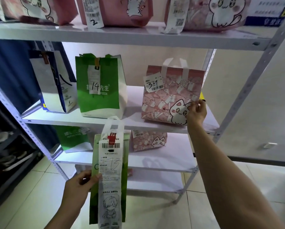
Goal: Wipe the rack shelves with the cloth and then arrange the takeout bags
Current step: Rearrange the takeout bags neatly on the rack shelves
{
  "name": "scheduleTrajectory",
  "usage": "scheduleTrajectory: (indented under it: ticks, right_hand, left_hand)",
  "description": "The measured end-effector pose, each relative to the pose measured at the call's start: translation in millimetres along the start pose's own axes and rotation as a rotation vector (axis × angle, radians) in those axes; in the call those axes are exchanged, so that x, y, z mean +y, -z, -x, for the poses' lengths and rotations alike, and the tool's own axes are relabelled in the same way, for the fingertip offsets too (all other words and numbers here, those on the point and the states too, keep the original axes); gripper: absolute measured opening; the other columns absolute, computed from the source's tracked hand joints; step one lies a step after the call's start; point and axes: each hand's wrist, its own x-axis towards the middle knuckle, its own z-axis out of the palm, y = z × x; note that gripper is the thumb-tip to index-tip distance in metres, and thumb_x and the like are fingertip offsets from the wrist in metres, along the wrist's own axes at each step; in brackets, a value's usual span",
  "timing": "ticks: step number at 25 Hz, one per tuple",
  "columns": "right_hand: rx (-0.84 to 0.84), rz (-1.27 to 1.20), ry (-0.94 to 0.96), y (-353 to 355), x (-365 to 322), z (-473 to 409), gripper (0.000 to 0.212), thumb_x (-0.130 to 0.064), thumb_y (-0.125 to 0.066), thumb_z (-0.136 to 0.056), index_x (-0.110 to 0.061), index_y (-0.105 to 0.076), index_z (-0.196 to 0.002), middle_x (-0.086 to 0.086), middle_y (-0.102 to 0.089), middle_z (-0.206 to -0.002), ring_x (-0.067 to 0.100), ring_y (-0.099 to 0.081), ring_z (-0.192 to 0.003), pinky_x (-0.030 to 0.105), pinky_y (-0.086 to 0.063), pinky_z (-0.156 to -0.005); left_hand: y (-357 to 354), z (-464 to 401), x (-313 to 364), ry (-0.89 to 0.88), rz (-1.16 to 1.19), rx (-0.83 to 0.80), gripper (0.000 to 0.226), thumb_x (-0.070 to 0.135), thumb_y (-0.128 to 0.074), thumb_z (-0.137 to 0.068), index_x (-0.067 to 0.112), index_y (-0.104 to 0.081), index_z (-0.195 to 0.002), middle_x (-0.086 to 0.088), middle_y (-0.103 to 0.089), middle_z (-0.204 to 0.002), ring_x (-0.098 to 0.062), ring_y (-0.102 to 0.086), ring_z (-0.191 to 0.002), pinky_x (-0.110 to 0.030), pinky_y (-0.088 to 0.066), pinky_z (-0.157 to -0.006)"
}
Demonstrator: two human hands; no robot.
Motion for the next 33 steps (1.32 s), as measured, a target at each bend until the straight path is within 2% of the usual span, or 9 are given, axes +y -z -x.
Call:
scheduleTrajectory:
  ticks: [4, 8, 14, 17, 20, 24, 26, 29, 33]
  right_hand:
    - [-0.016, -0.053, 0.022, -13, 5, -19, 0.006, -0.021, -0.053, -0.101, -0.016, -0.055, -0.102, -0.002, -0.06, -0.082, 0.0, -0.055, -0.067, 0.023, -0.047, -0.069]
    - [-0.042, -0.077, 0.019, -23, 9, -33, 0.015, -0.029, -0.052, -0.101, -0.014, -0.054, -0.103, 0.008, -0.059, -0.088, 0.017, -0.054, -0.078, 0.031, -0.048, -0.074]
    - [0.011, -0.018, 0.021, -24, 10, -30, 0.034, -0.034, -0.061, -0.096, -0.007, -0.056, -0.117, 0.006, -0.063, -0.099, 0.017, -0.062, -0.09, 0.044, -0.056, -0.088]
    - [0.123, 0.045, 0.055, -10, 16, 5, 0.044, -0.031, -0.065, -0.092, -0.006, -0.054, -0.128, 0.002, -0.061, -0.117, 0.012, -0.058, -0.107, 0.037, -0.048, -0.102]
    - [0.209, 0.057, 0.068, 1, 32, 69, 0.032, -0.021, -0.057, -0.093, -0.01, -0.056, -0.123, 0.0, -0.063, -0.118, 0.012, -0.06, -0.11, 0.035, -0.049, -0.101]
    - [0.002, 0.074, 0.038, -7, 47, 190, 0.02, -0.002, -0.055, -0.095, -0.015, -0.061, -0.11, 0.005, -0.068, -0.109, 0.018, -0.064, -0.1, 0.028, -0.053, -0.086]
    - [-0.141, 0.154, 0.098, -25, 40, 238, 0.022, -0.007, -0.058, -0.097, -0.026, -0.06, -0.109, -0.012, -0.066, -0.103, 0.008, -0.063, -0.096, 0.023, -0.053, -0.081]
    - [-0.356, 0.245, 0.189, -84, 14, 253, 0.026, -0.019, -0.065, -0.095, -0.031, -0.059, -0.117, -0.021, -0.064, -0.107, 0.001, -0.063, -0.099, 0.013, -0.052, -0.081]
    - [-0.318, 0.271, 0.086, -175, -18, 210, 0.042, -0.028, -0.073, -0.09, -0.02, -0.055, -0.128, -0.006, -0.063, -0.125, 0.01, -0.06, -0.114, 0.028, -0.052, -0.097]
  left_hand:
    - [-5, -1, 3, -0.009, -0.007, -0.007, 0.009, 0.014, -0.079, -0.082, 0.019, -0.08, -0.089, 0.001, -0.079, -0.091, -0.022, -0.075, -0.086, -0.037, -0.06, -0.08]
    - [-7, 0, 3, -0.012, -0.031, -0.02, 0.016, 0.014, -0.078, -0.083, 0.029, -0.081, -0.086, 0.004, -0.08, -0.092, -0.014, -0.075, -0.082, -0.034, -0.058, -0.08]
    - [-6, -9, -2, -0.009, -0.012, -0.05, 0.019, 0.011, -0.076, -0.085, 0.029, -0.08, -0.091, 0.001, -0.08, -0.094, -0.016, -0.076, -0.087, -0.034, -0.058, -0.083]
    - [-5, -17, -4, 0.001, -0.016, -0.071, 0.018, 0.013, -0.076, -0.085, 0.03, -0.08, -0.091, 0.002, -0.079, -0.095, -0.015, -0.075, -0.088, -0.033, -0.059, -0.083]
    - [0, -28, -9, 0.008, -0.021, -0.097, 0.018, 0.015, -0.076, -0.085, 0.032, -0.08, -0.091, 0.004, -0.079, -0.096, -0.014, -0.075, -0.09, -0.032, -0.059, -0.083]
    - [10, -44, -24, 0.035, -0.01, -0.132, 0.016, 0.017, -0.077, -0.084, 0.032, -0.08, -0.09, 0.004, -0.079, -0.095, -0.013, -0.075, -0.089, -0.034, -0.059, -0.083]
    - [18, -54, -31, 0.053, -0.01, -0.163, 0.011, 0.017, -0.078, -0.084, 0.026, -0.08, -0.091, 0.003, -0.079, -0.095, -0.015, -0.075, -0.089, -0.038, -0.06, -0.084]
    - [37, -70, -35, 0.074, -0.003, -0.196, 0.009, 0.017, -0.078, -0.084, 0.019, -0.08, -0.092, 0.001, -0.079, -0.095, -0.017, -0.075, -0.089, -0.041, -0.06, -0.086]
    - [75, -95, -32, 0.048, -0.013, -0.261, 0.007, 0.018, -0.078, -0.084, 0.023, -0.08, -0.089, 0.003, -0.079, -0.095, -0.016, -0.074, -0.09, -0.034, -0.06, -0.083]
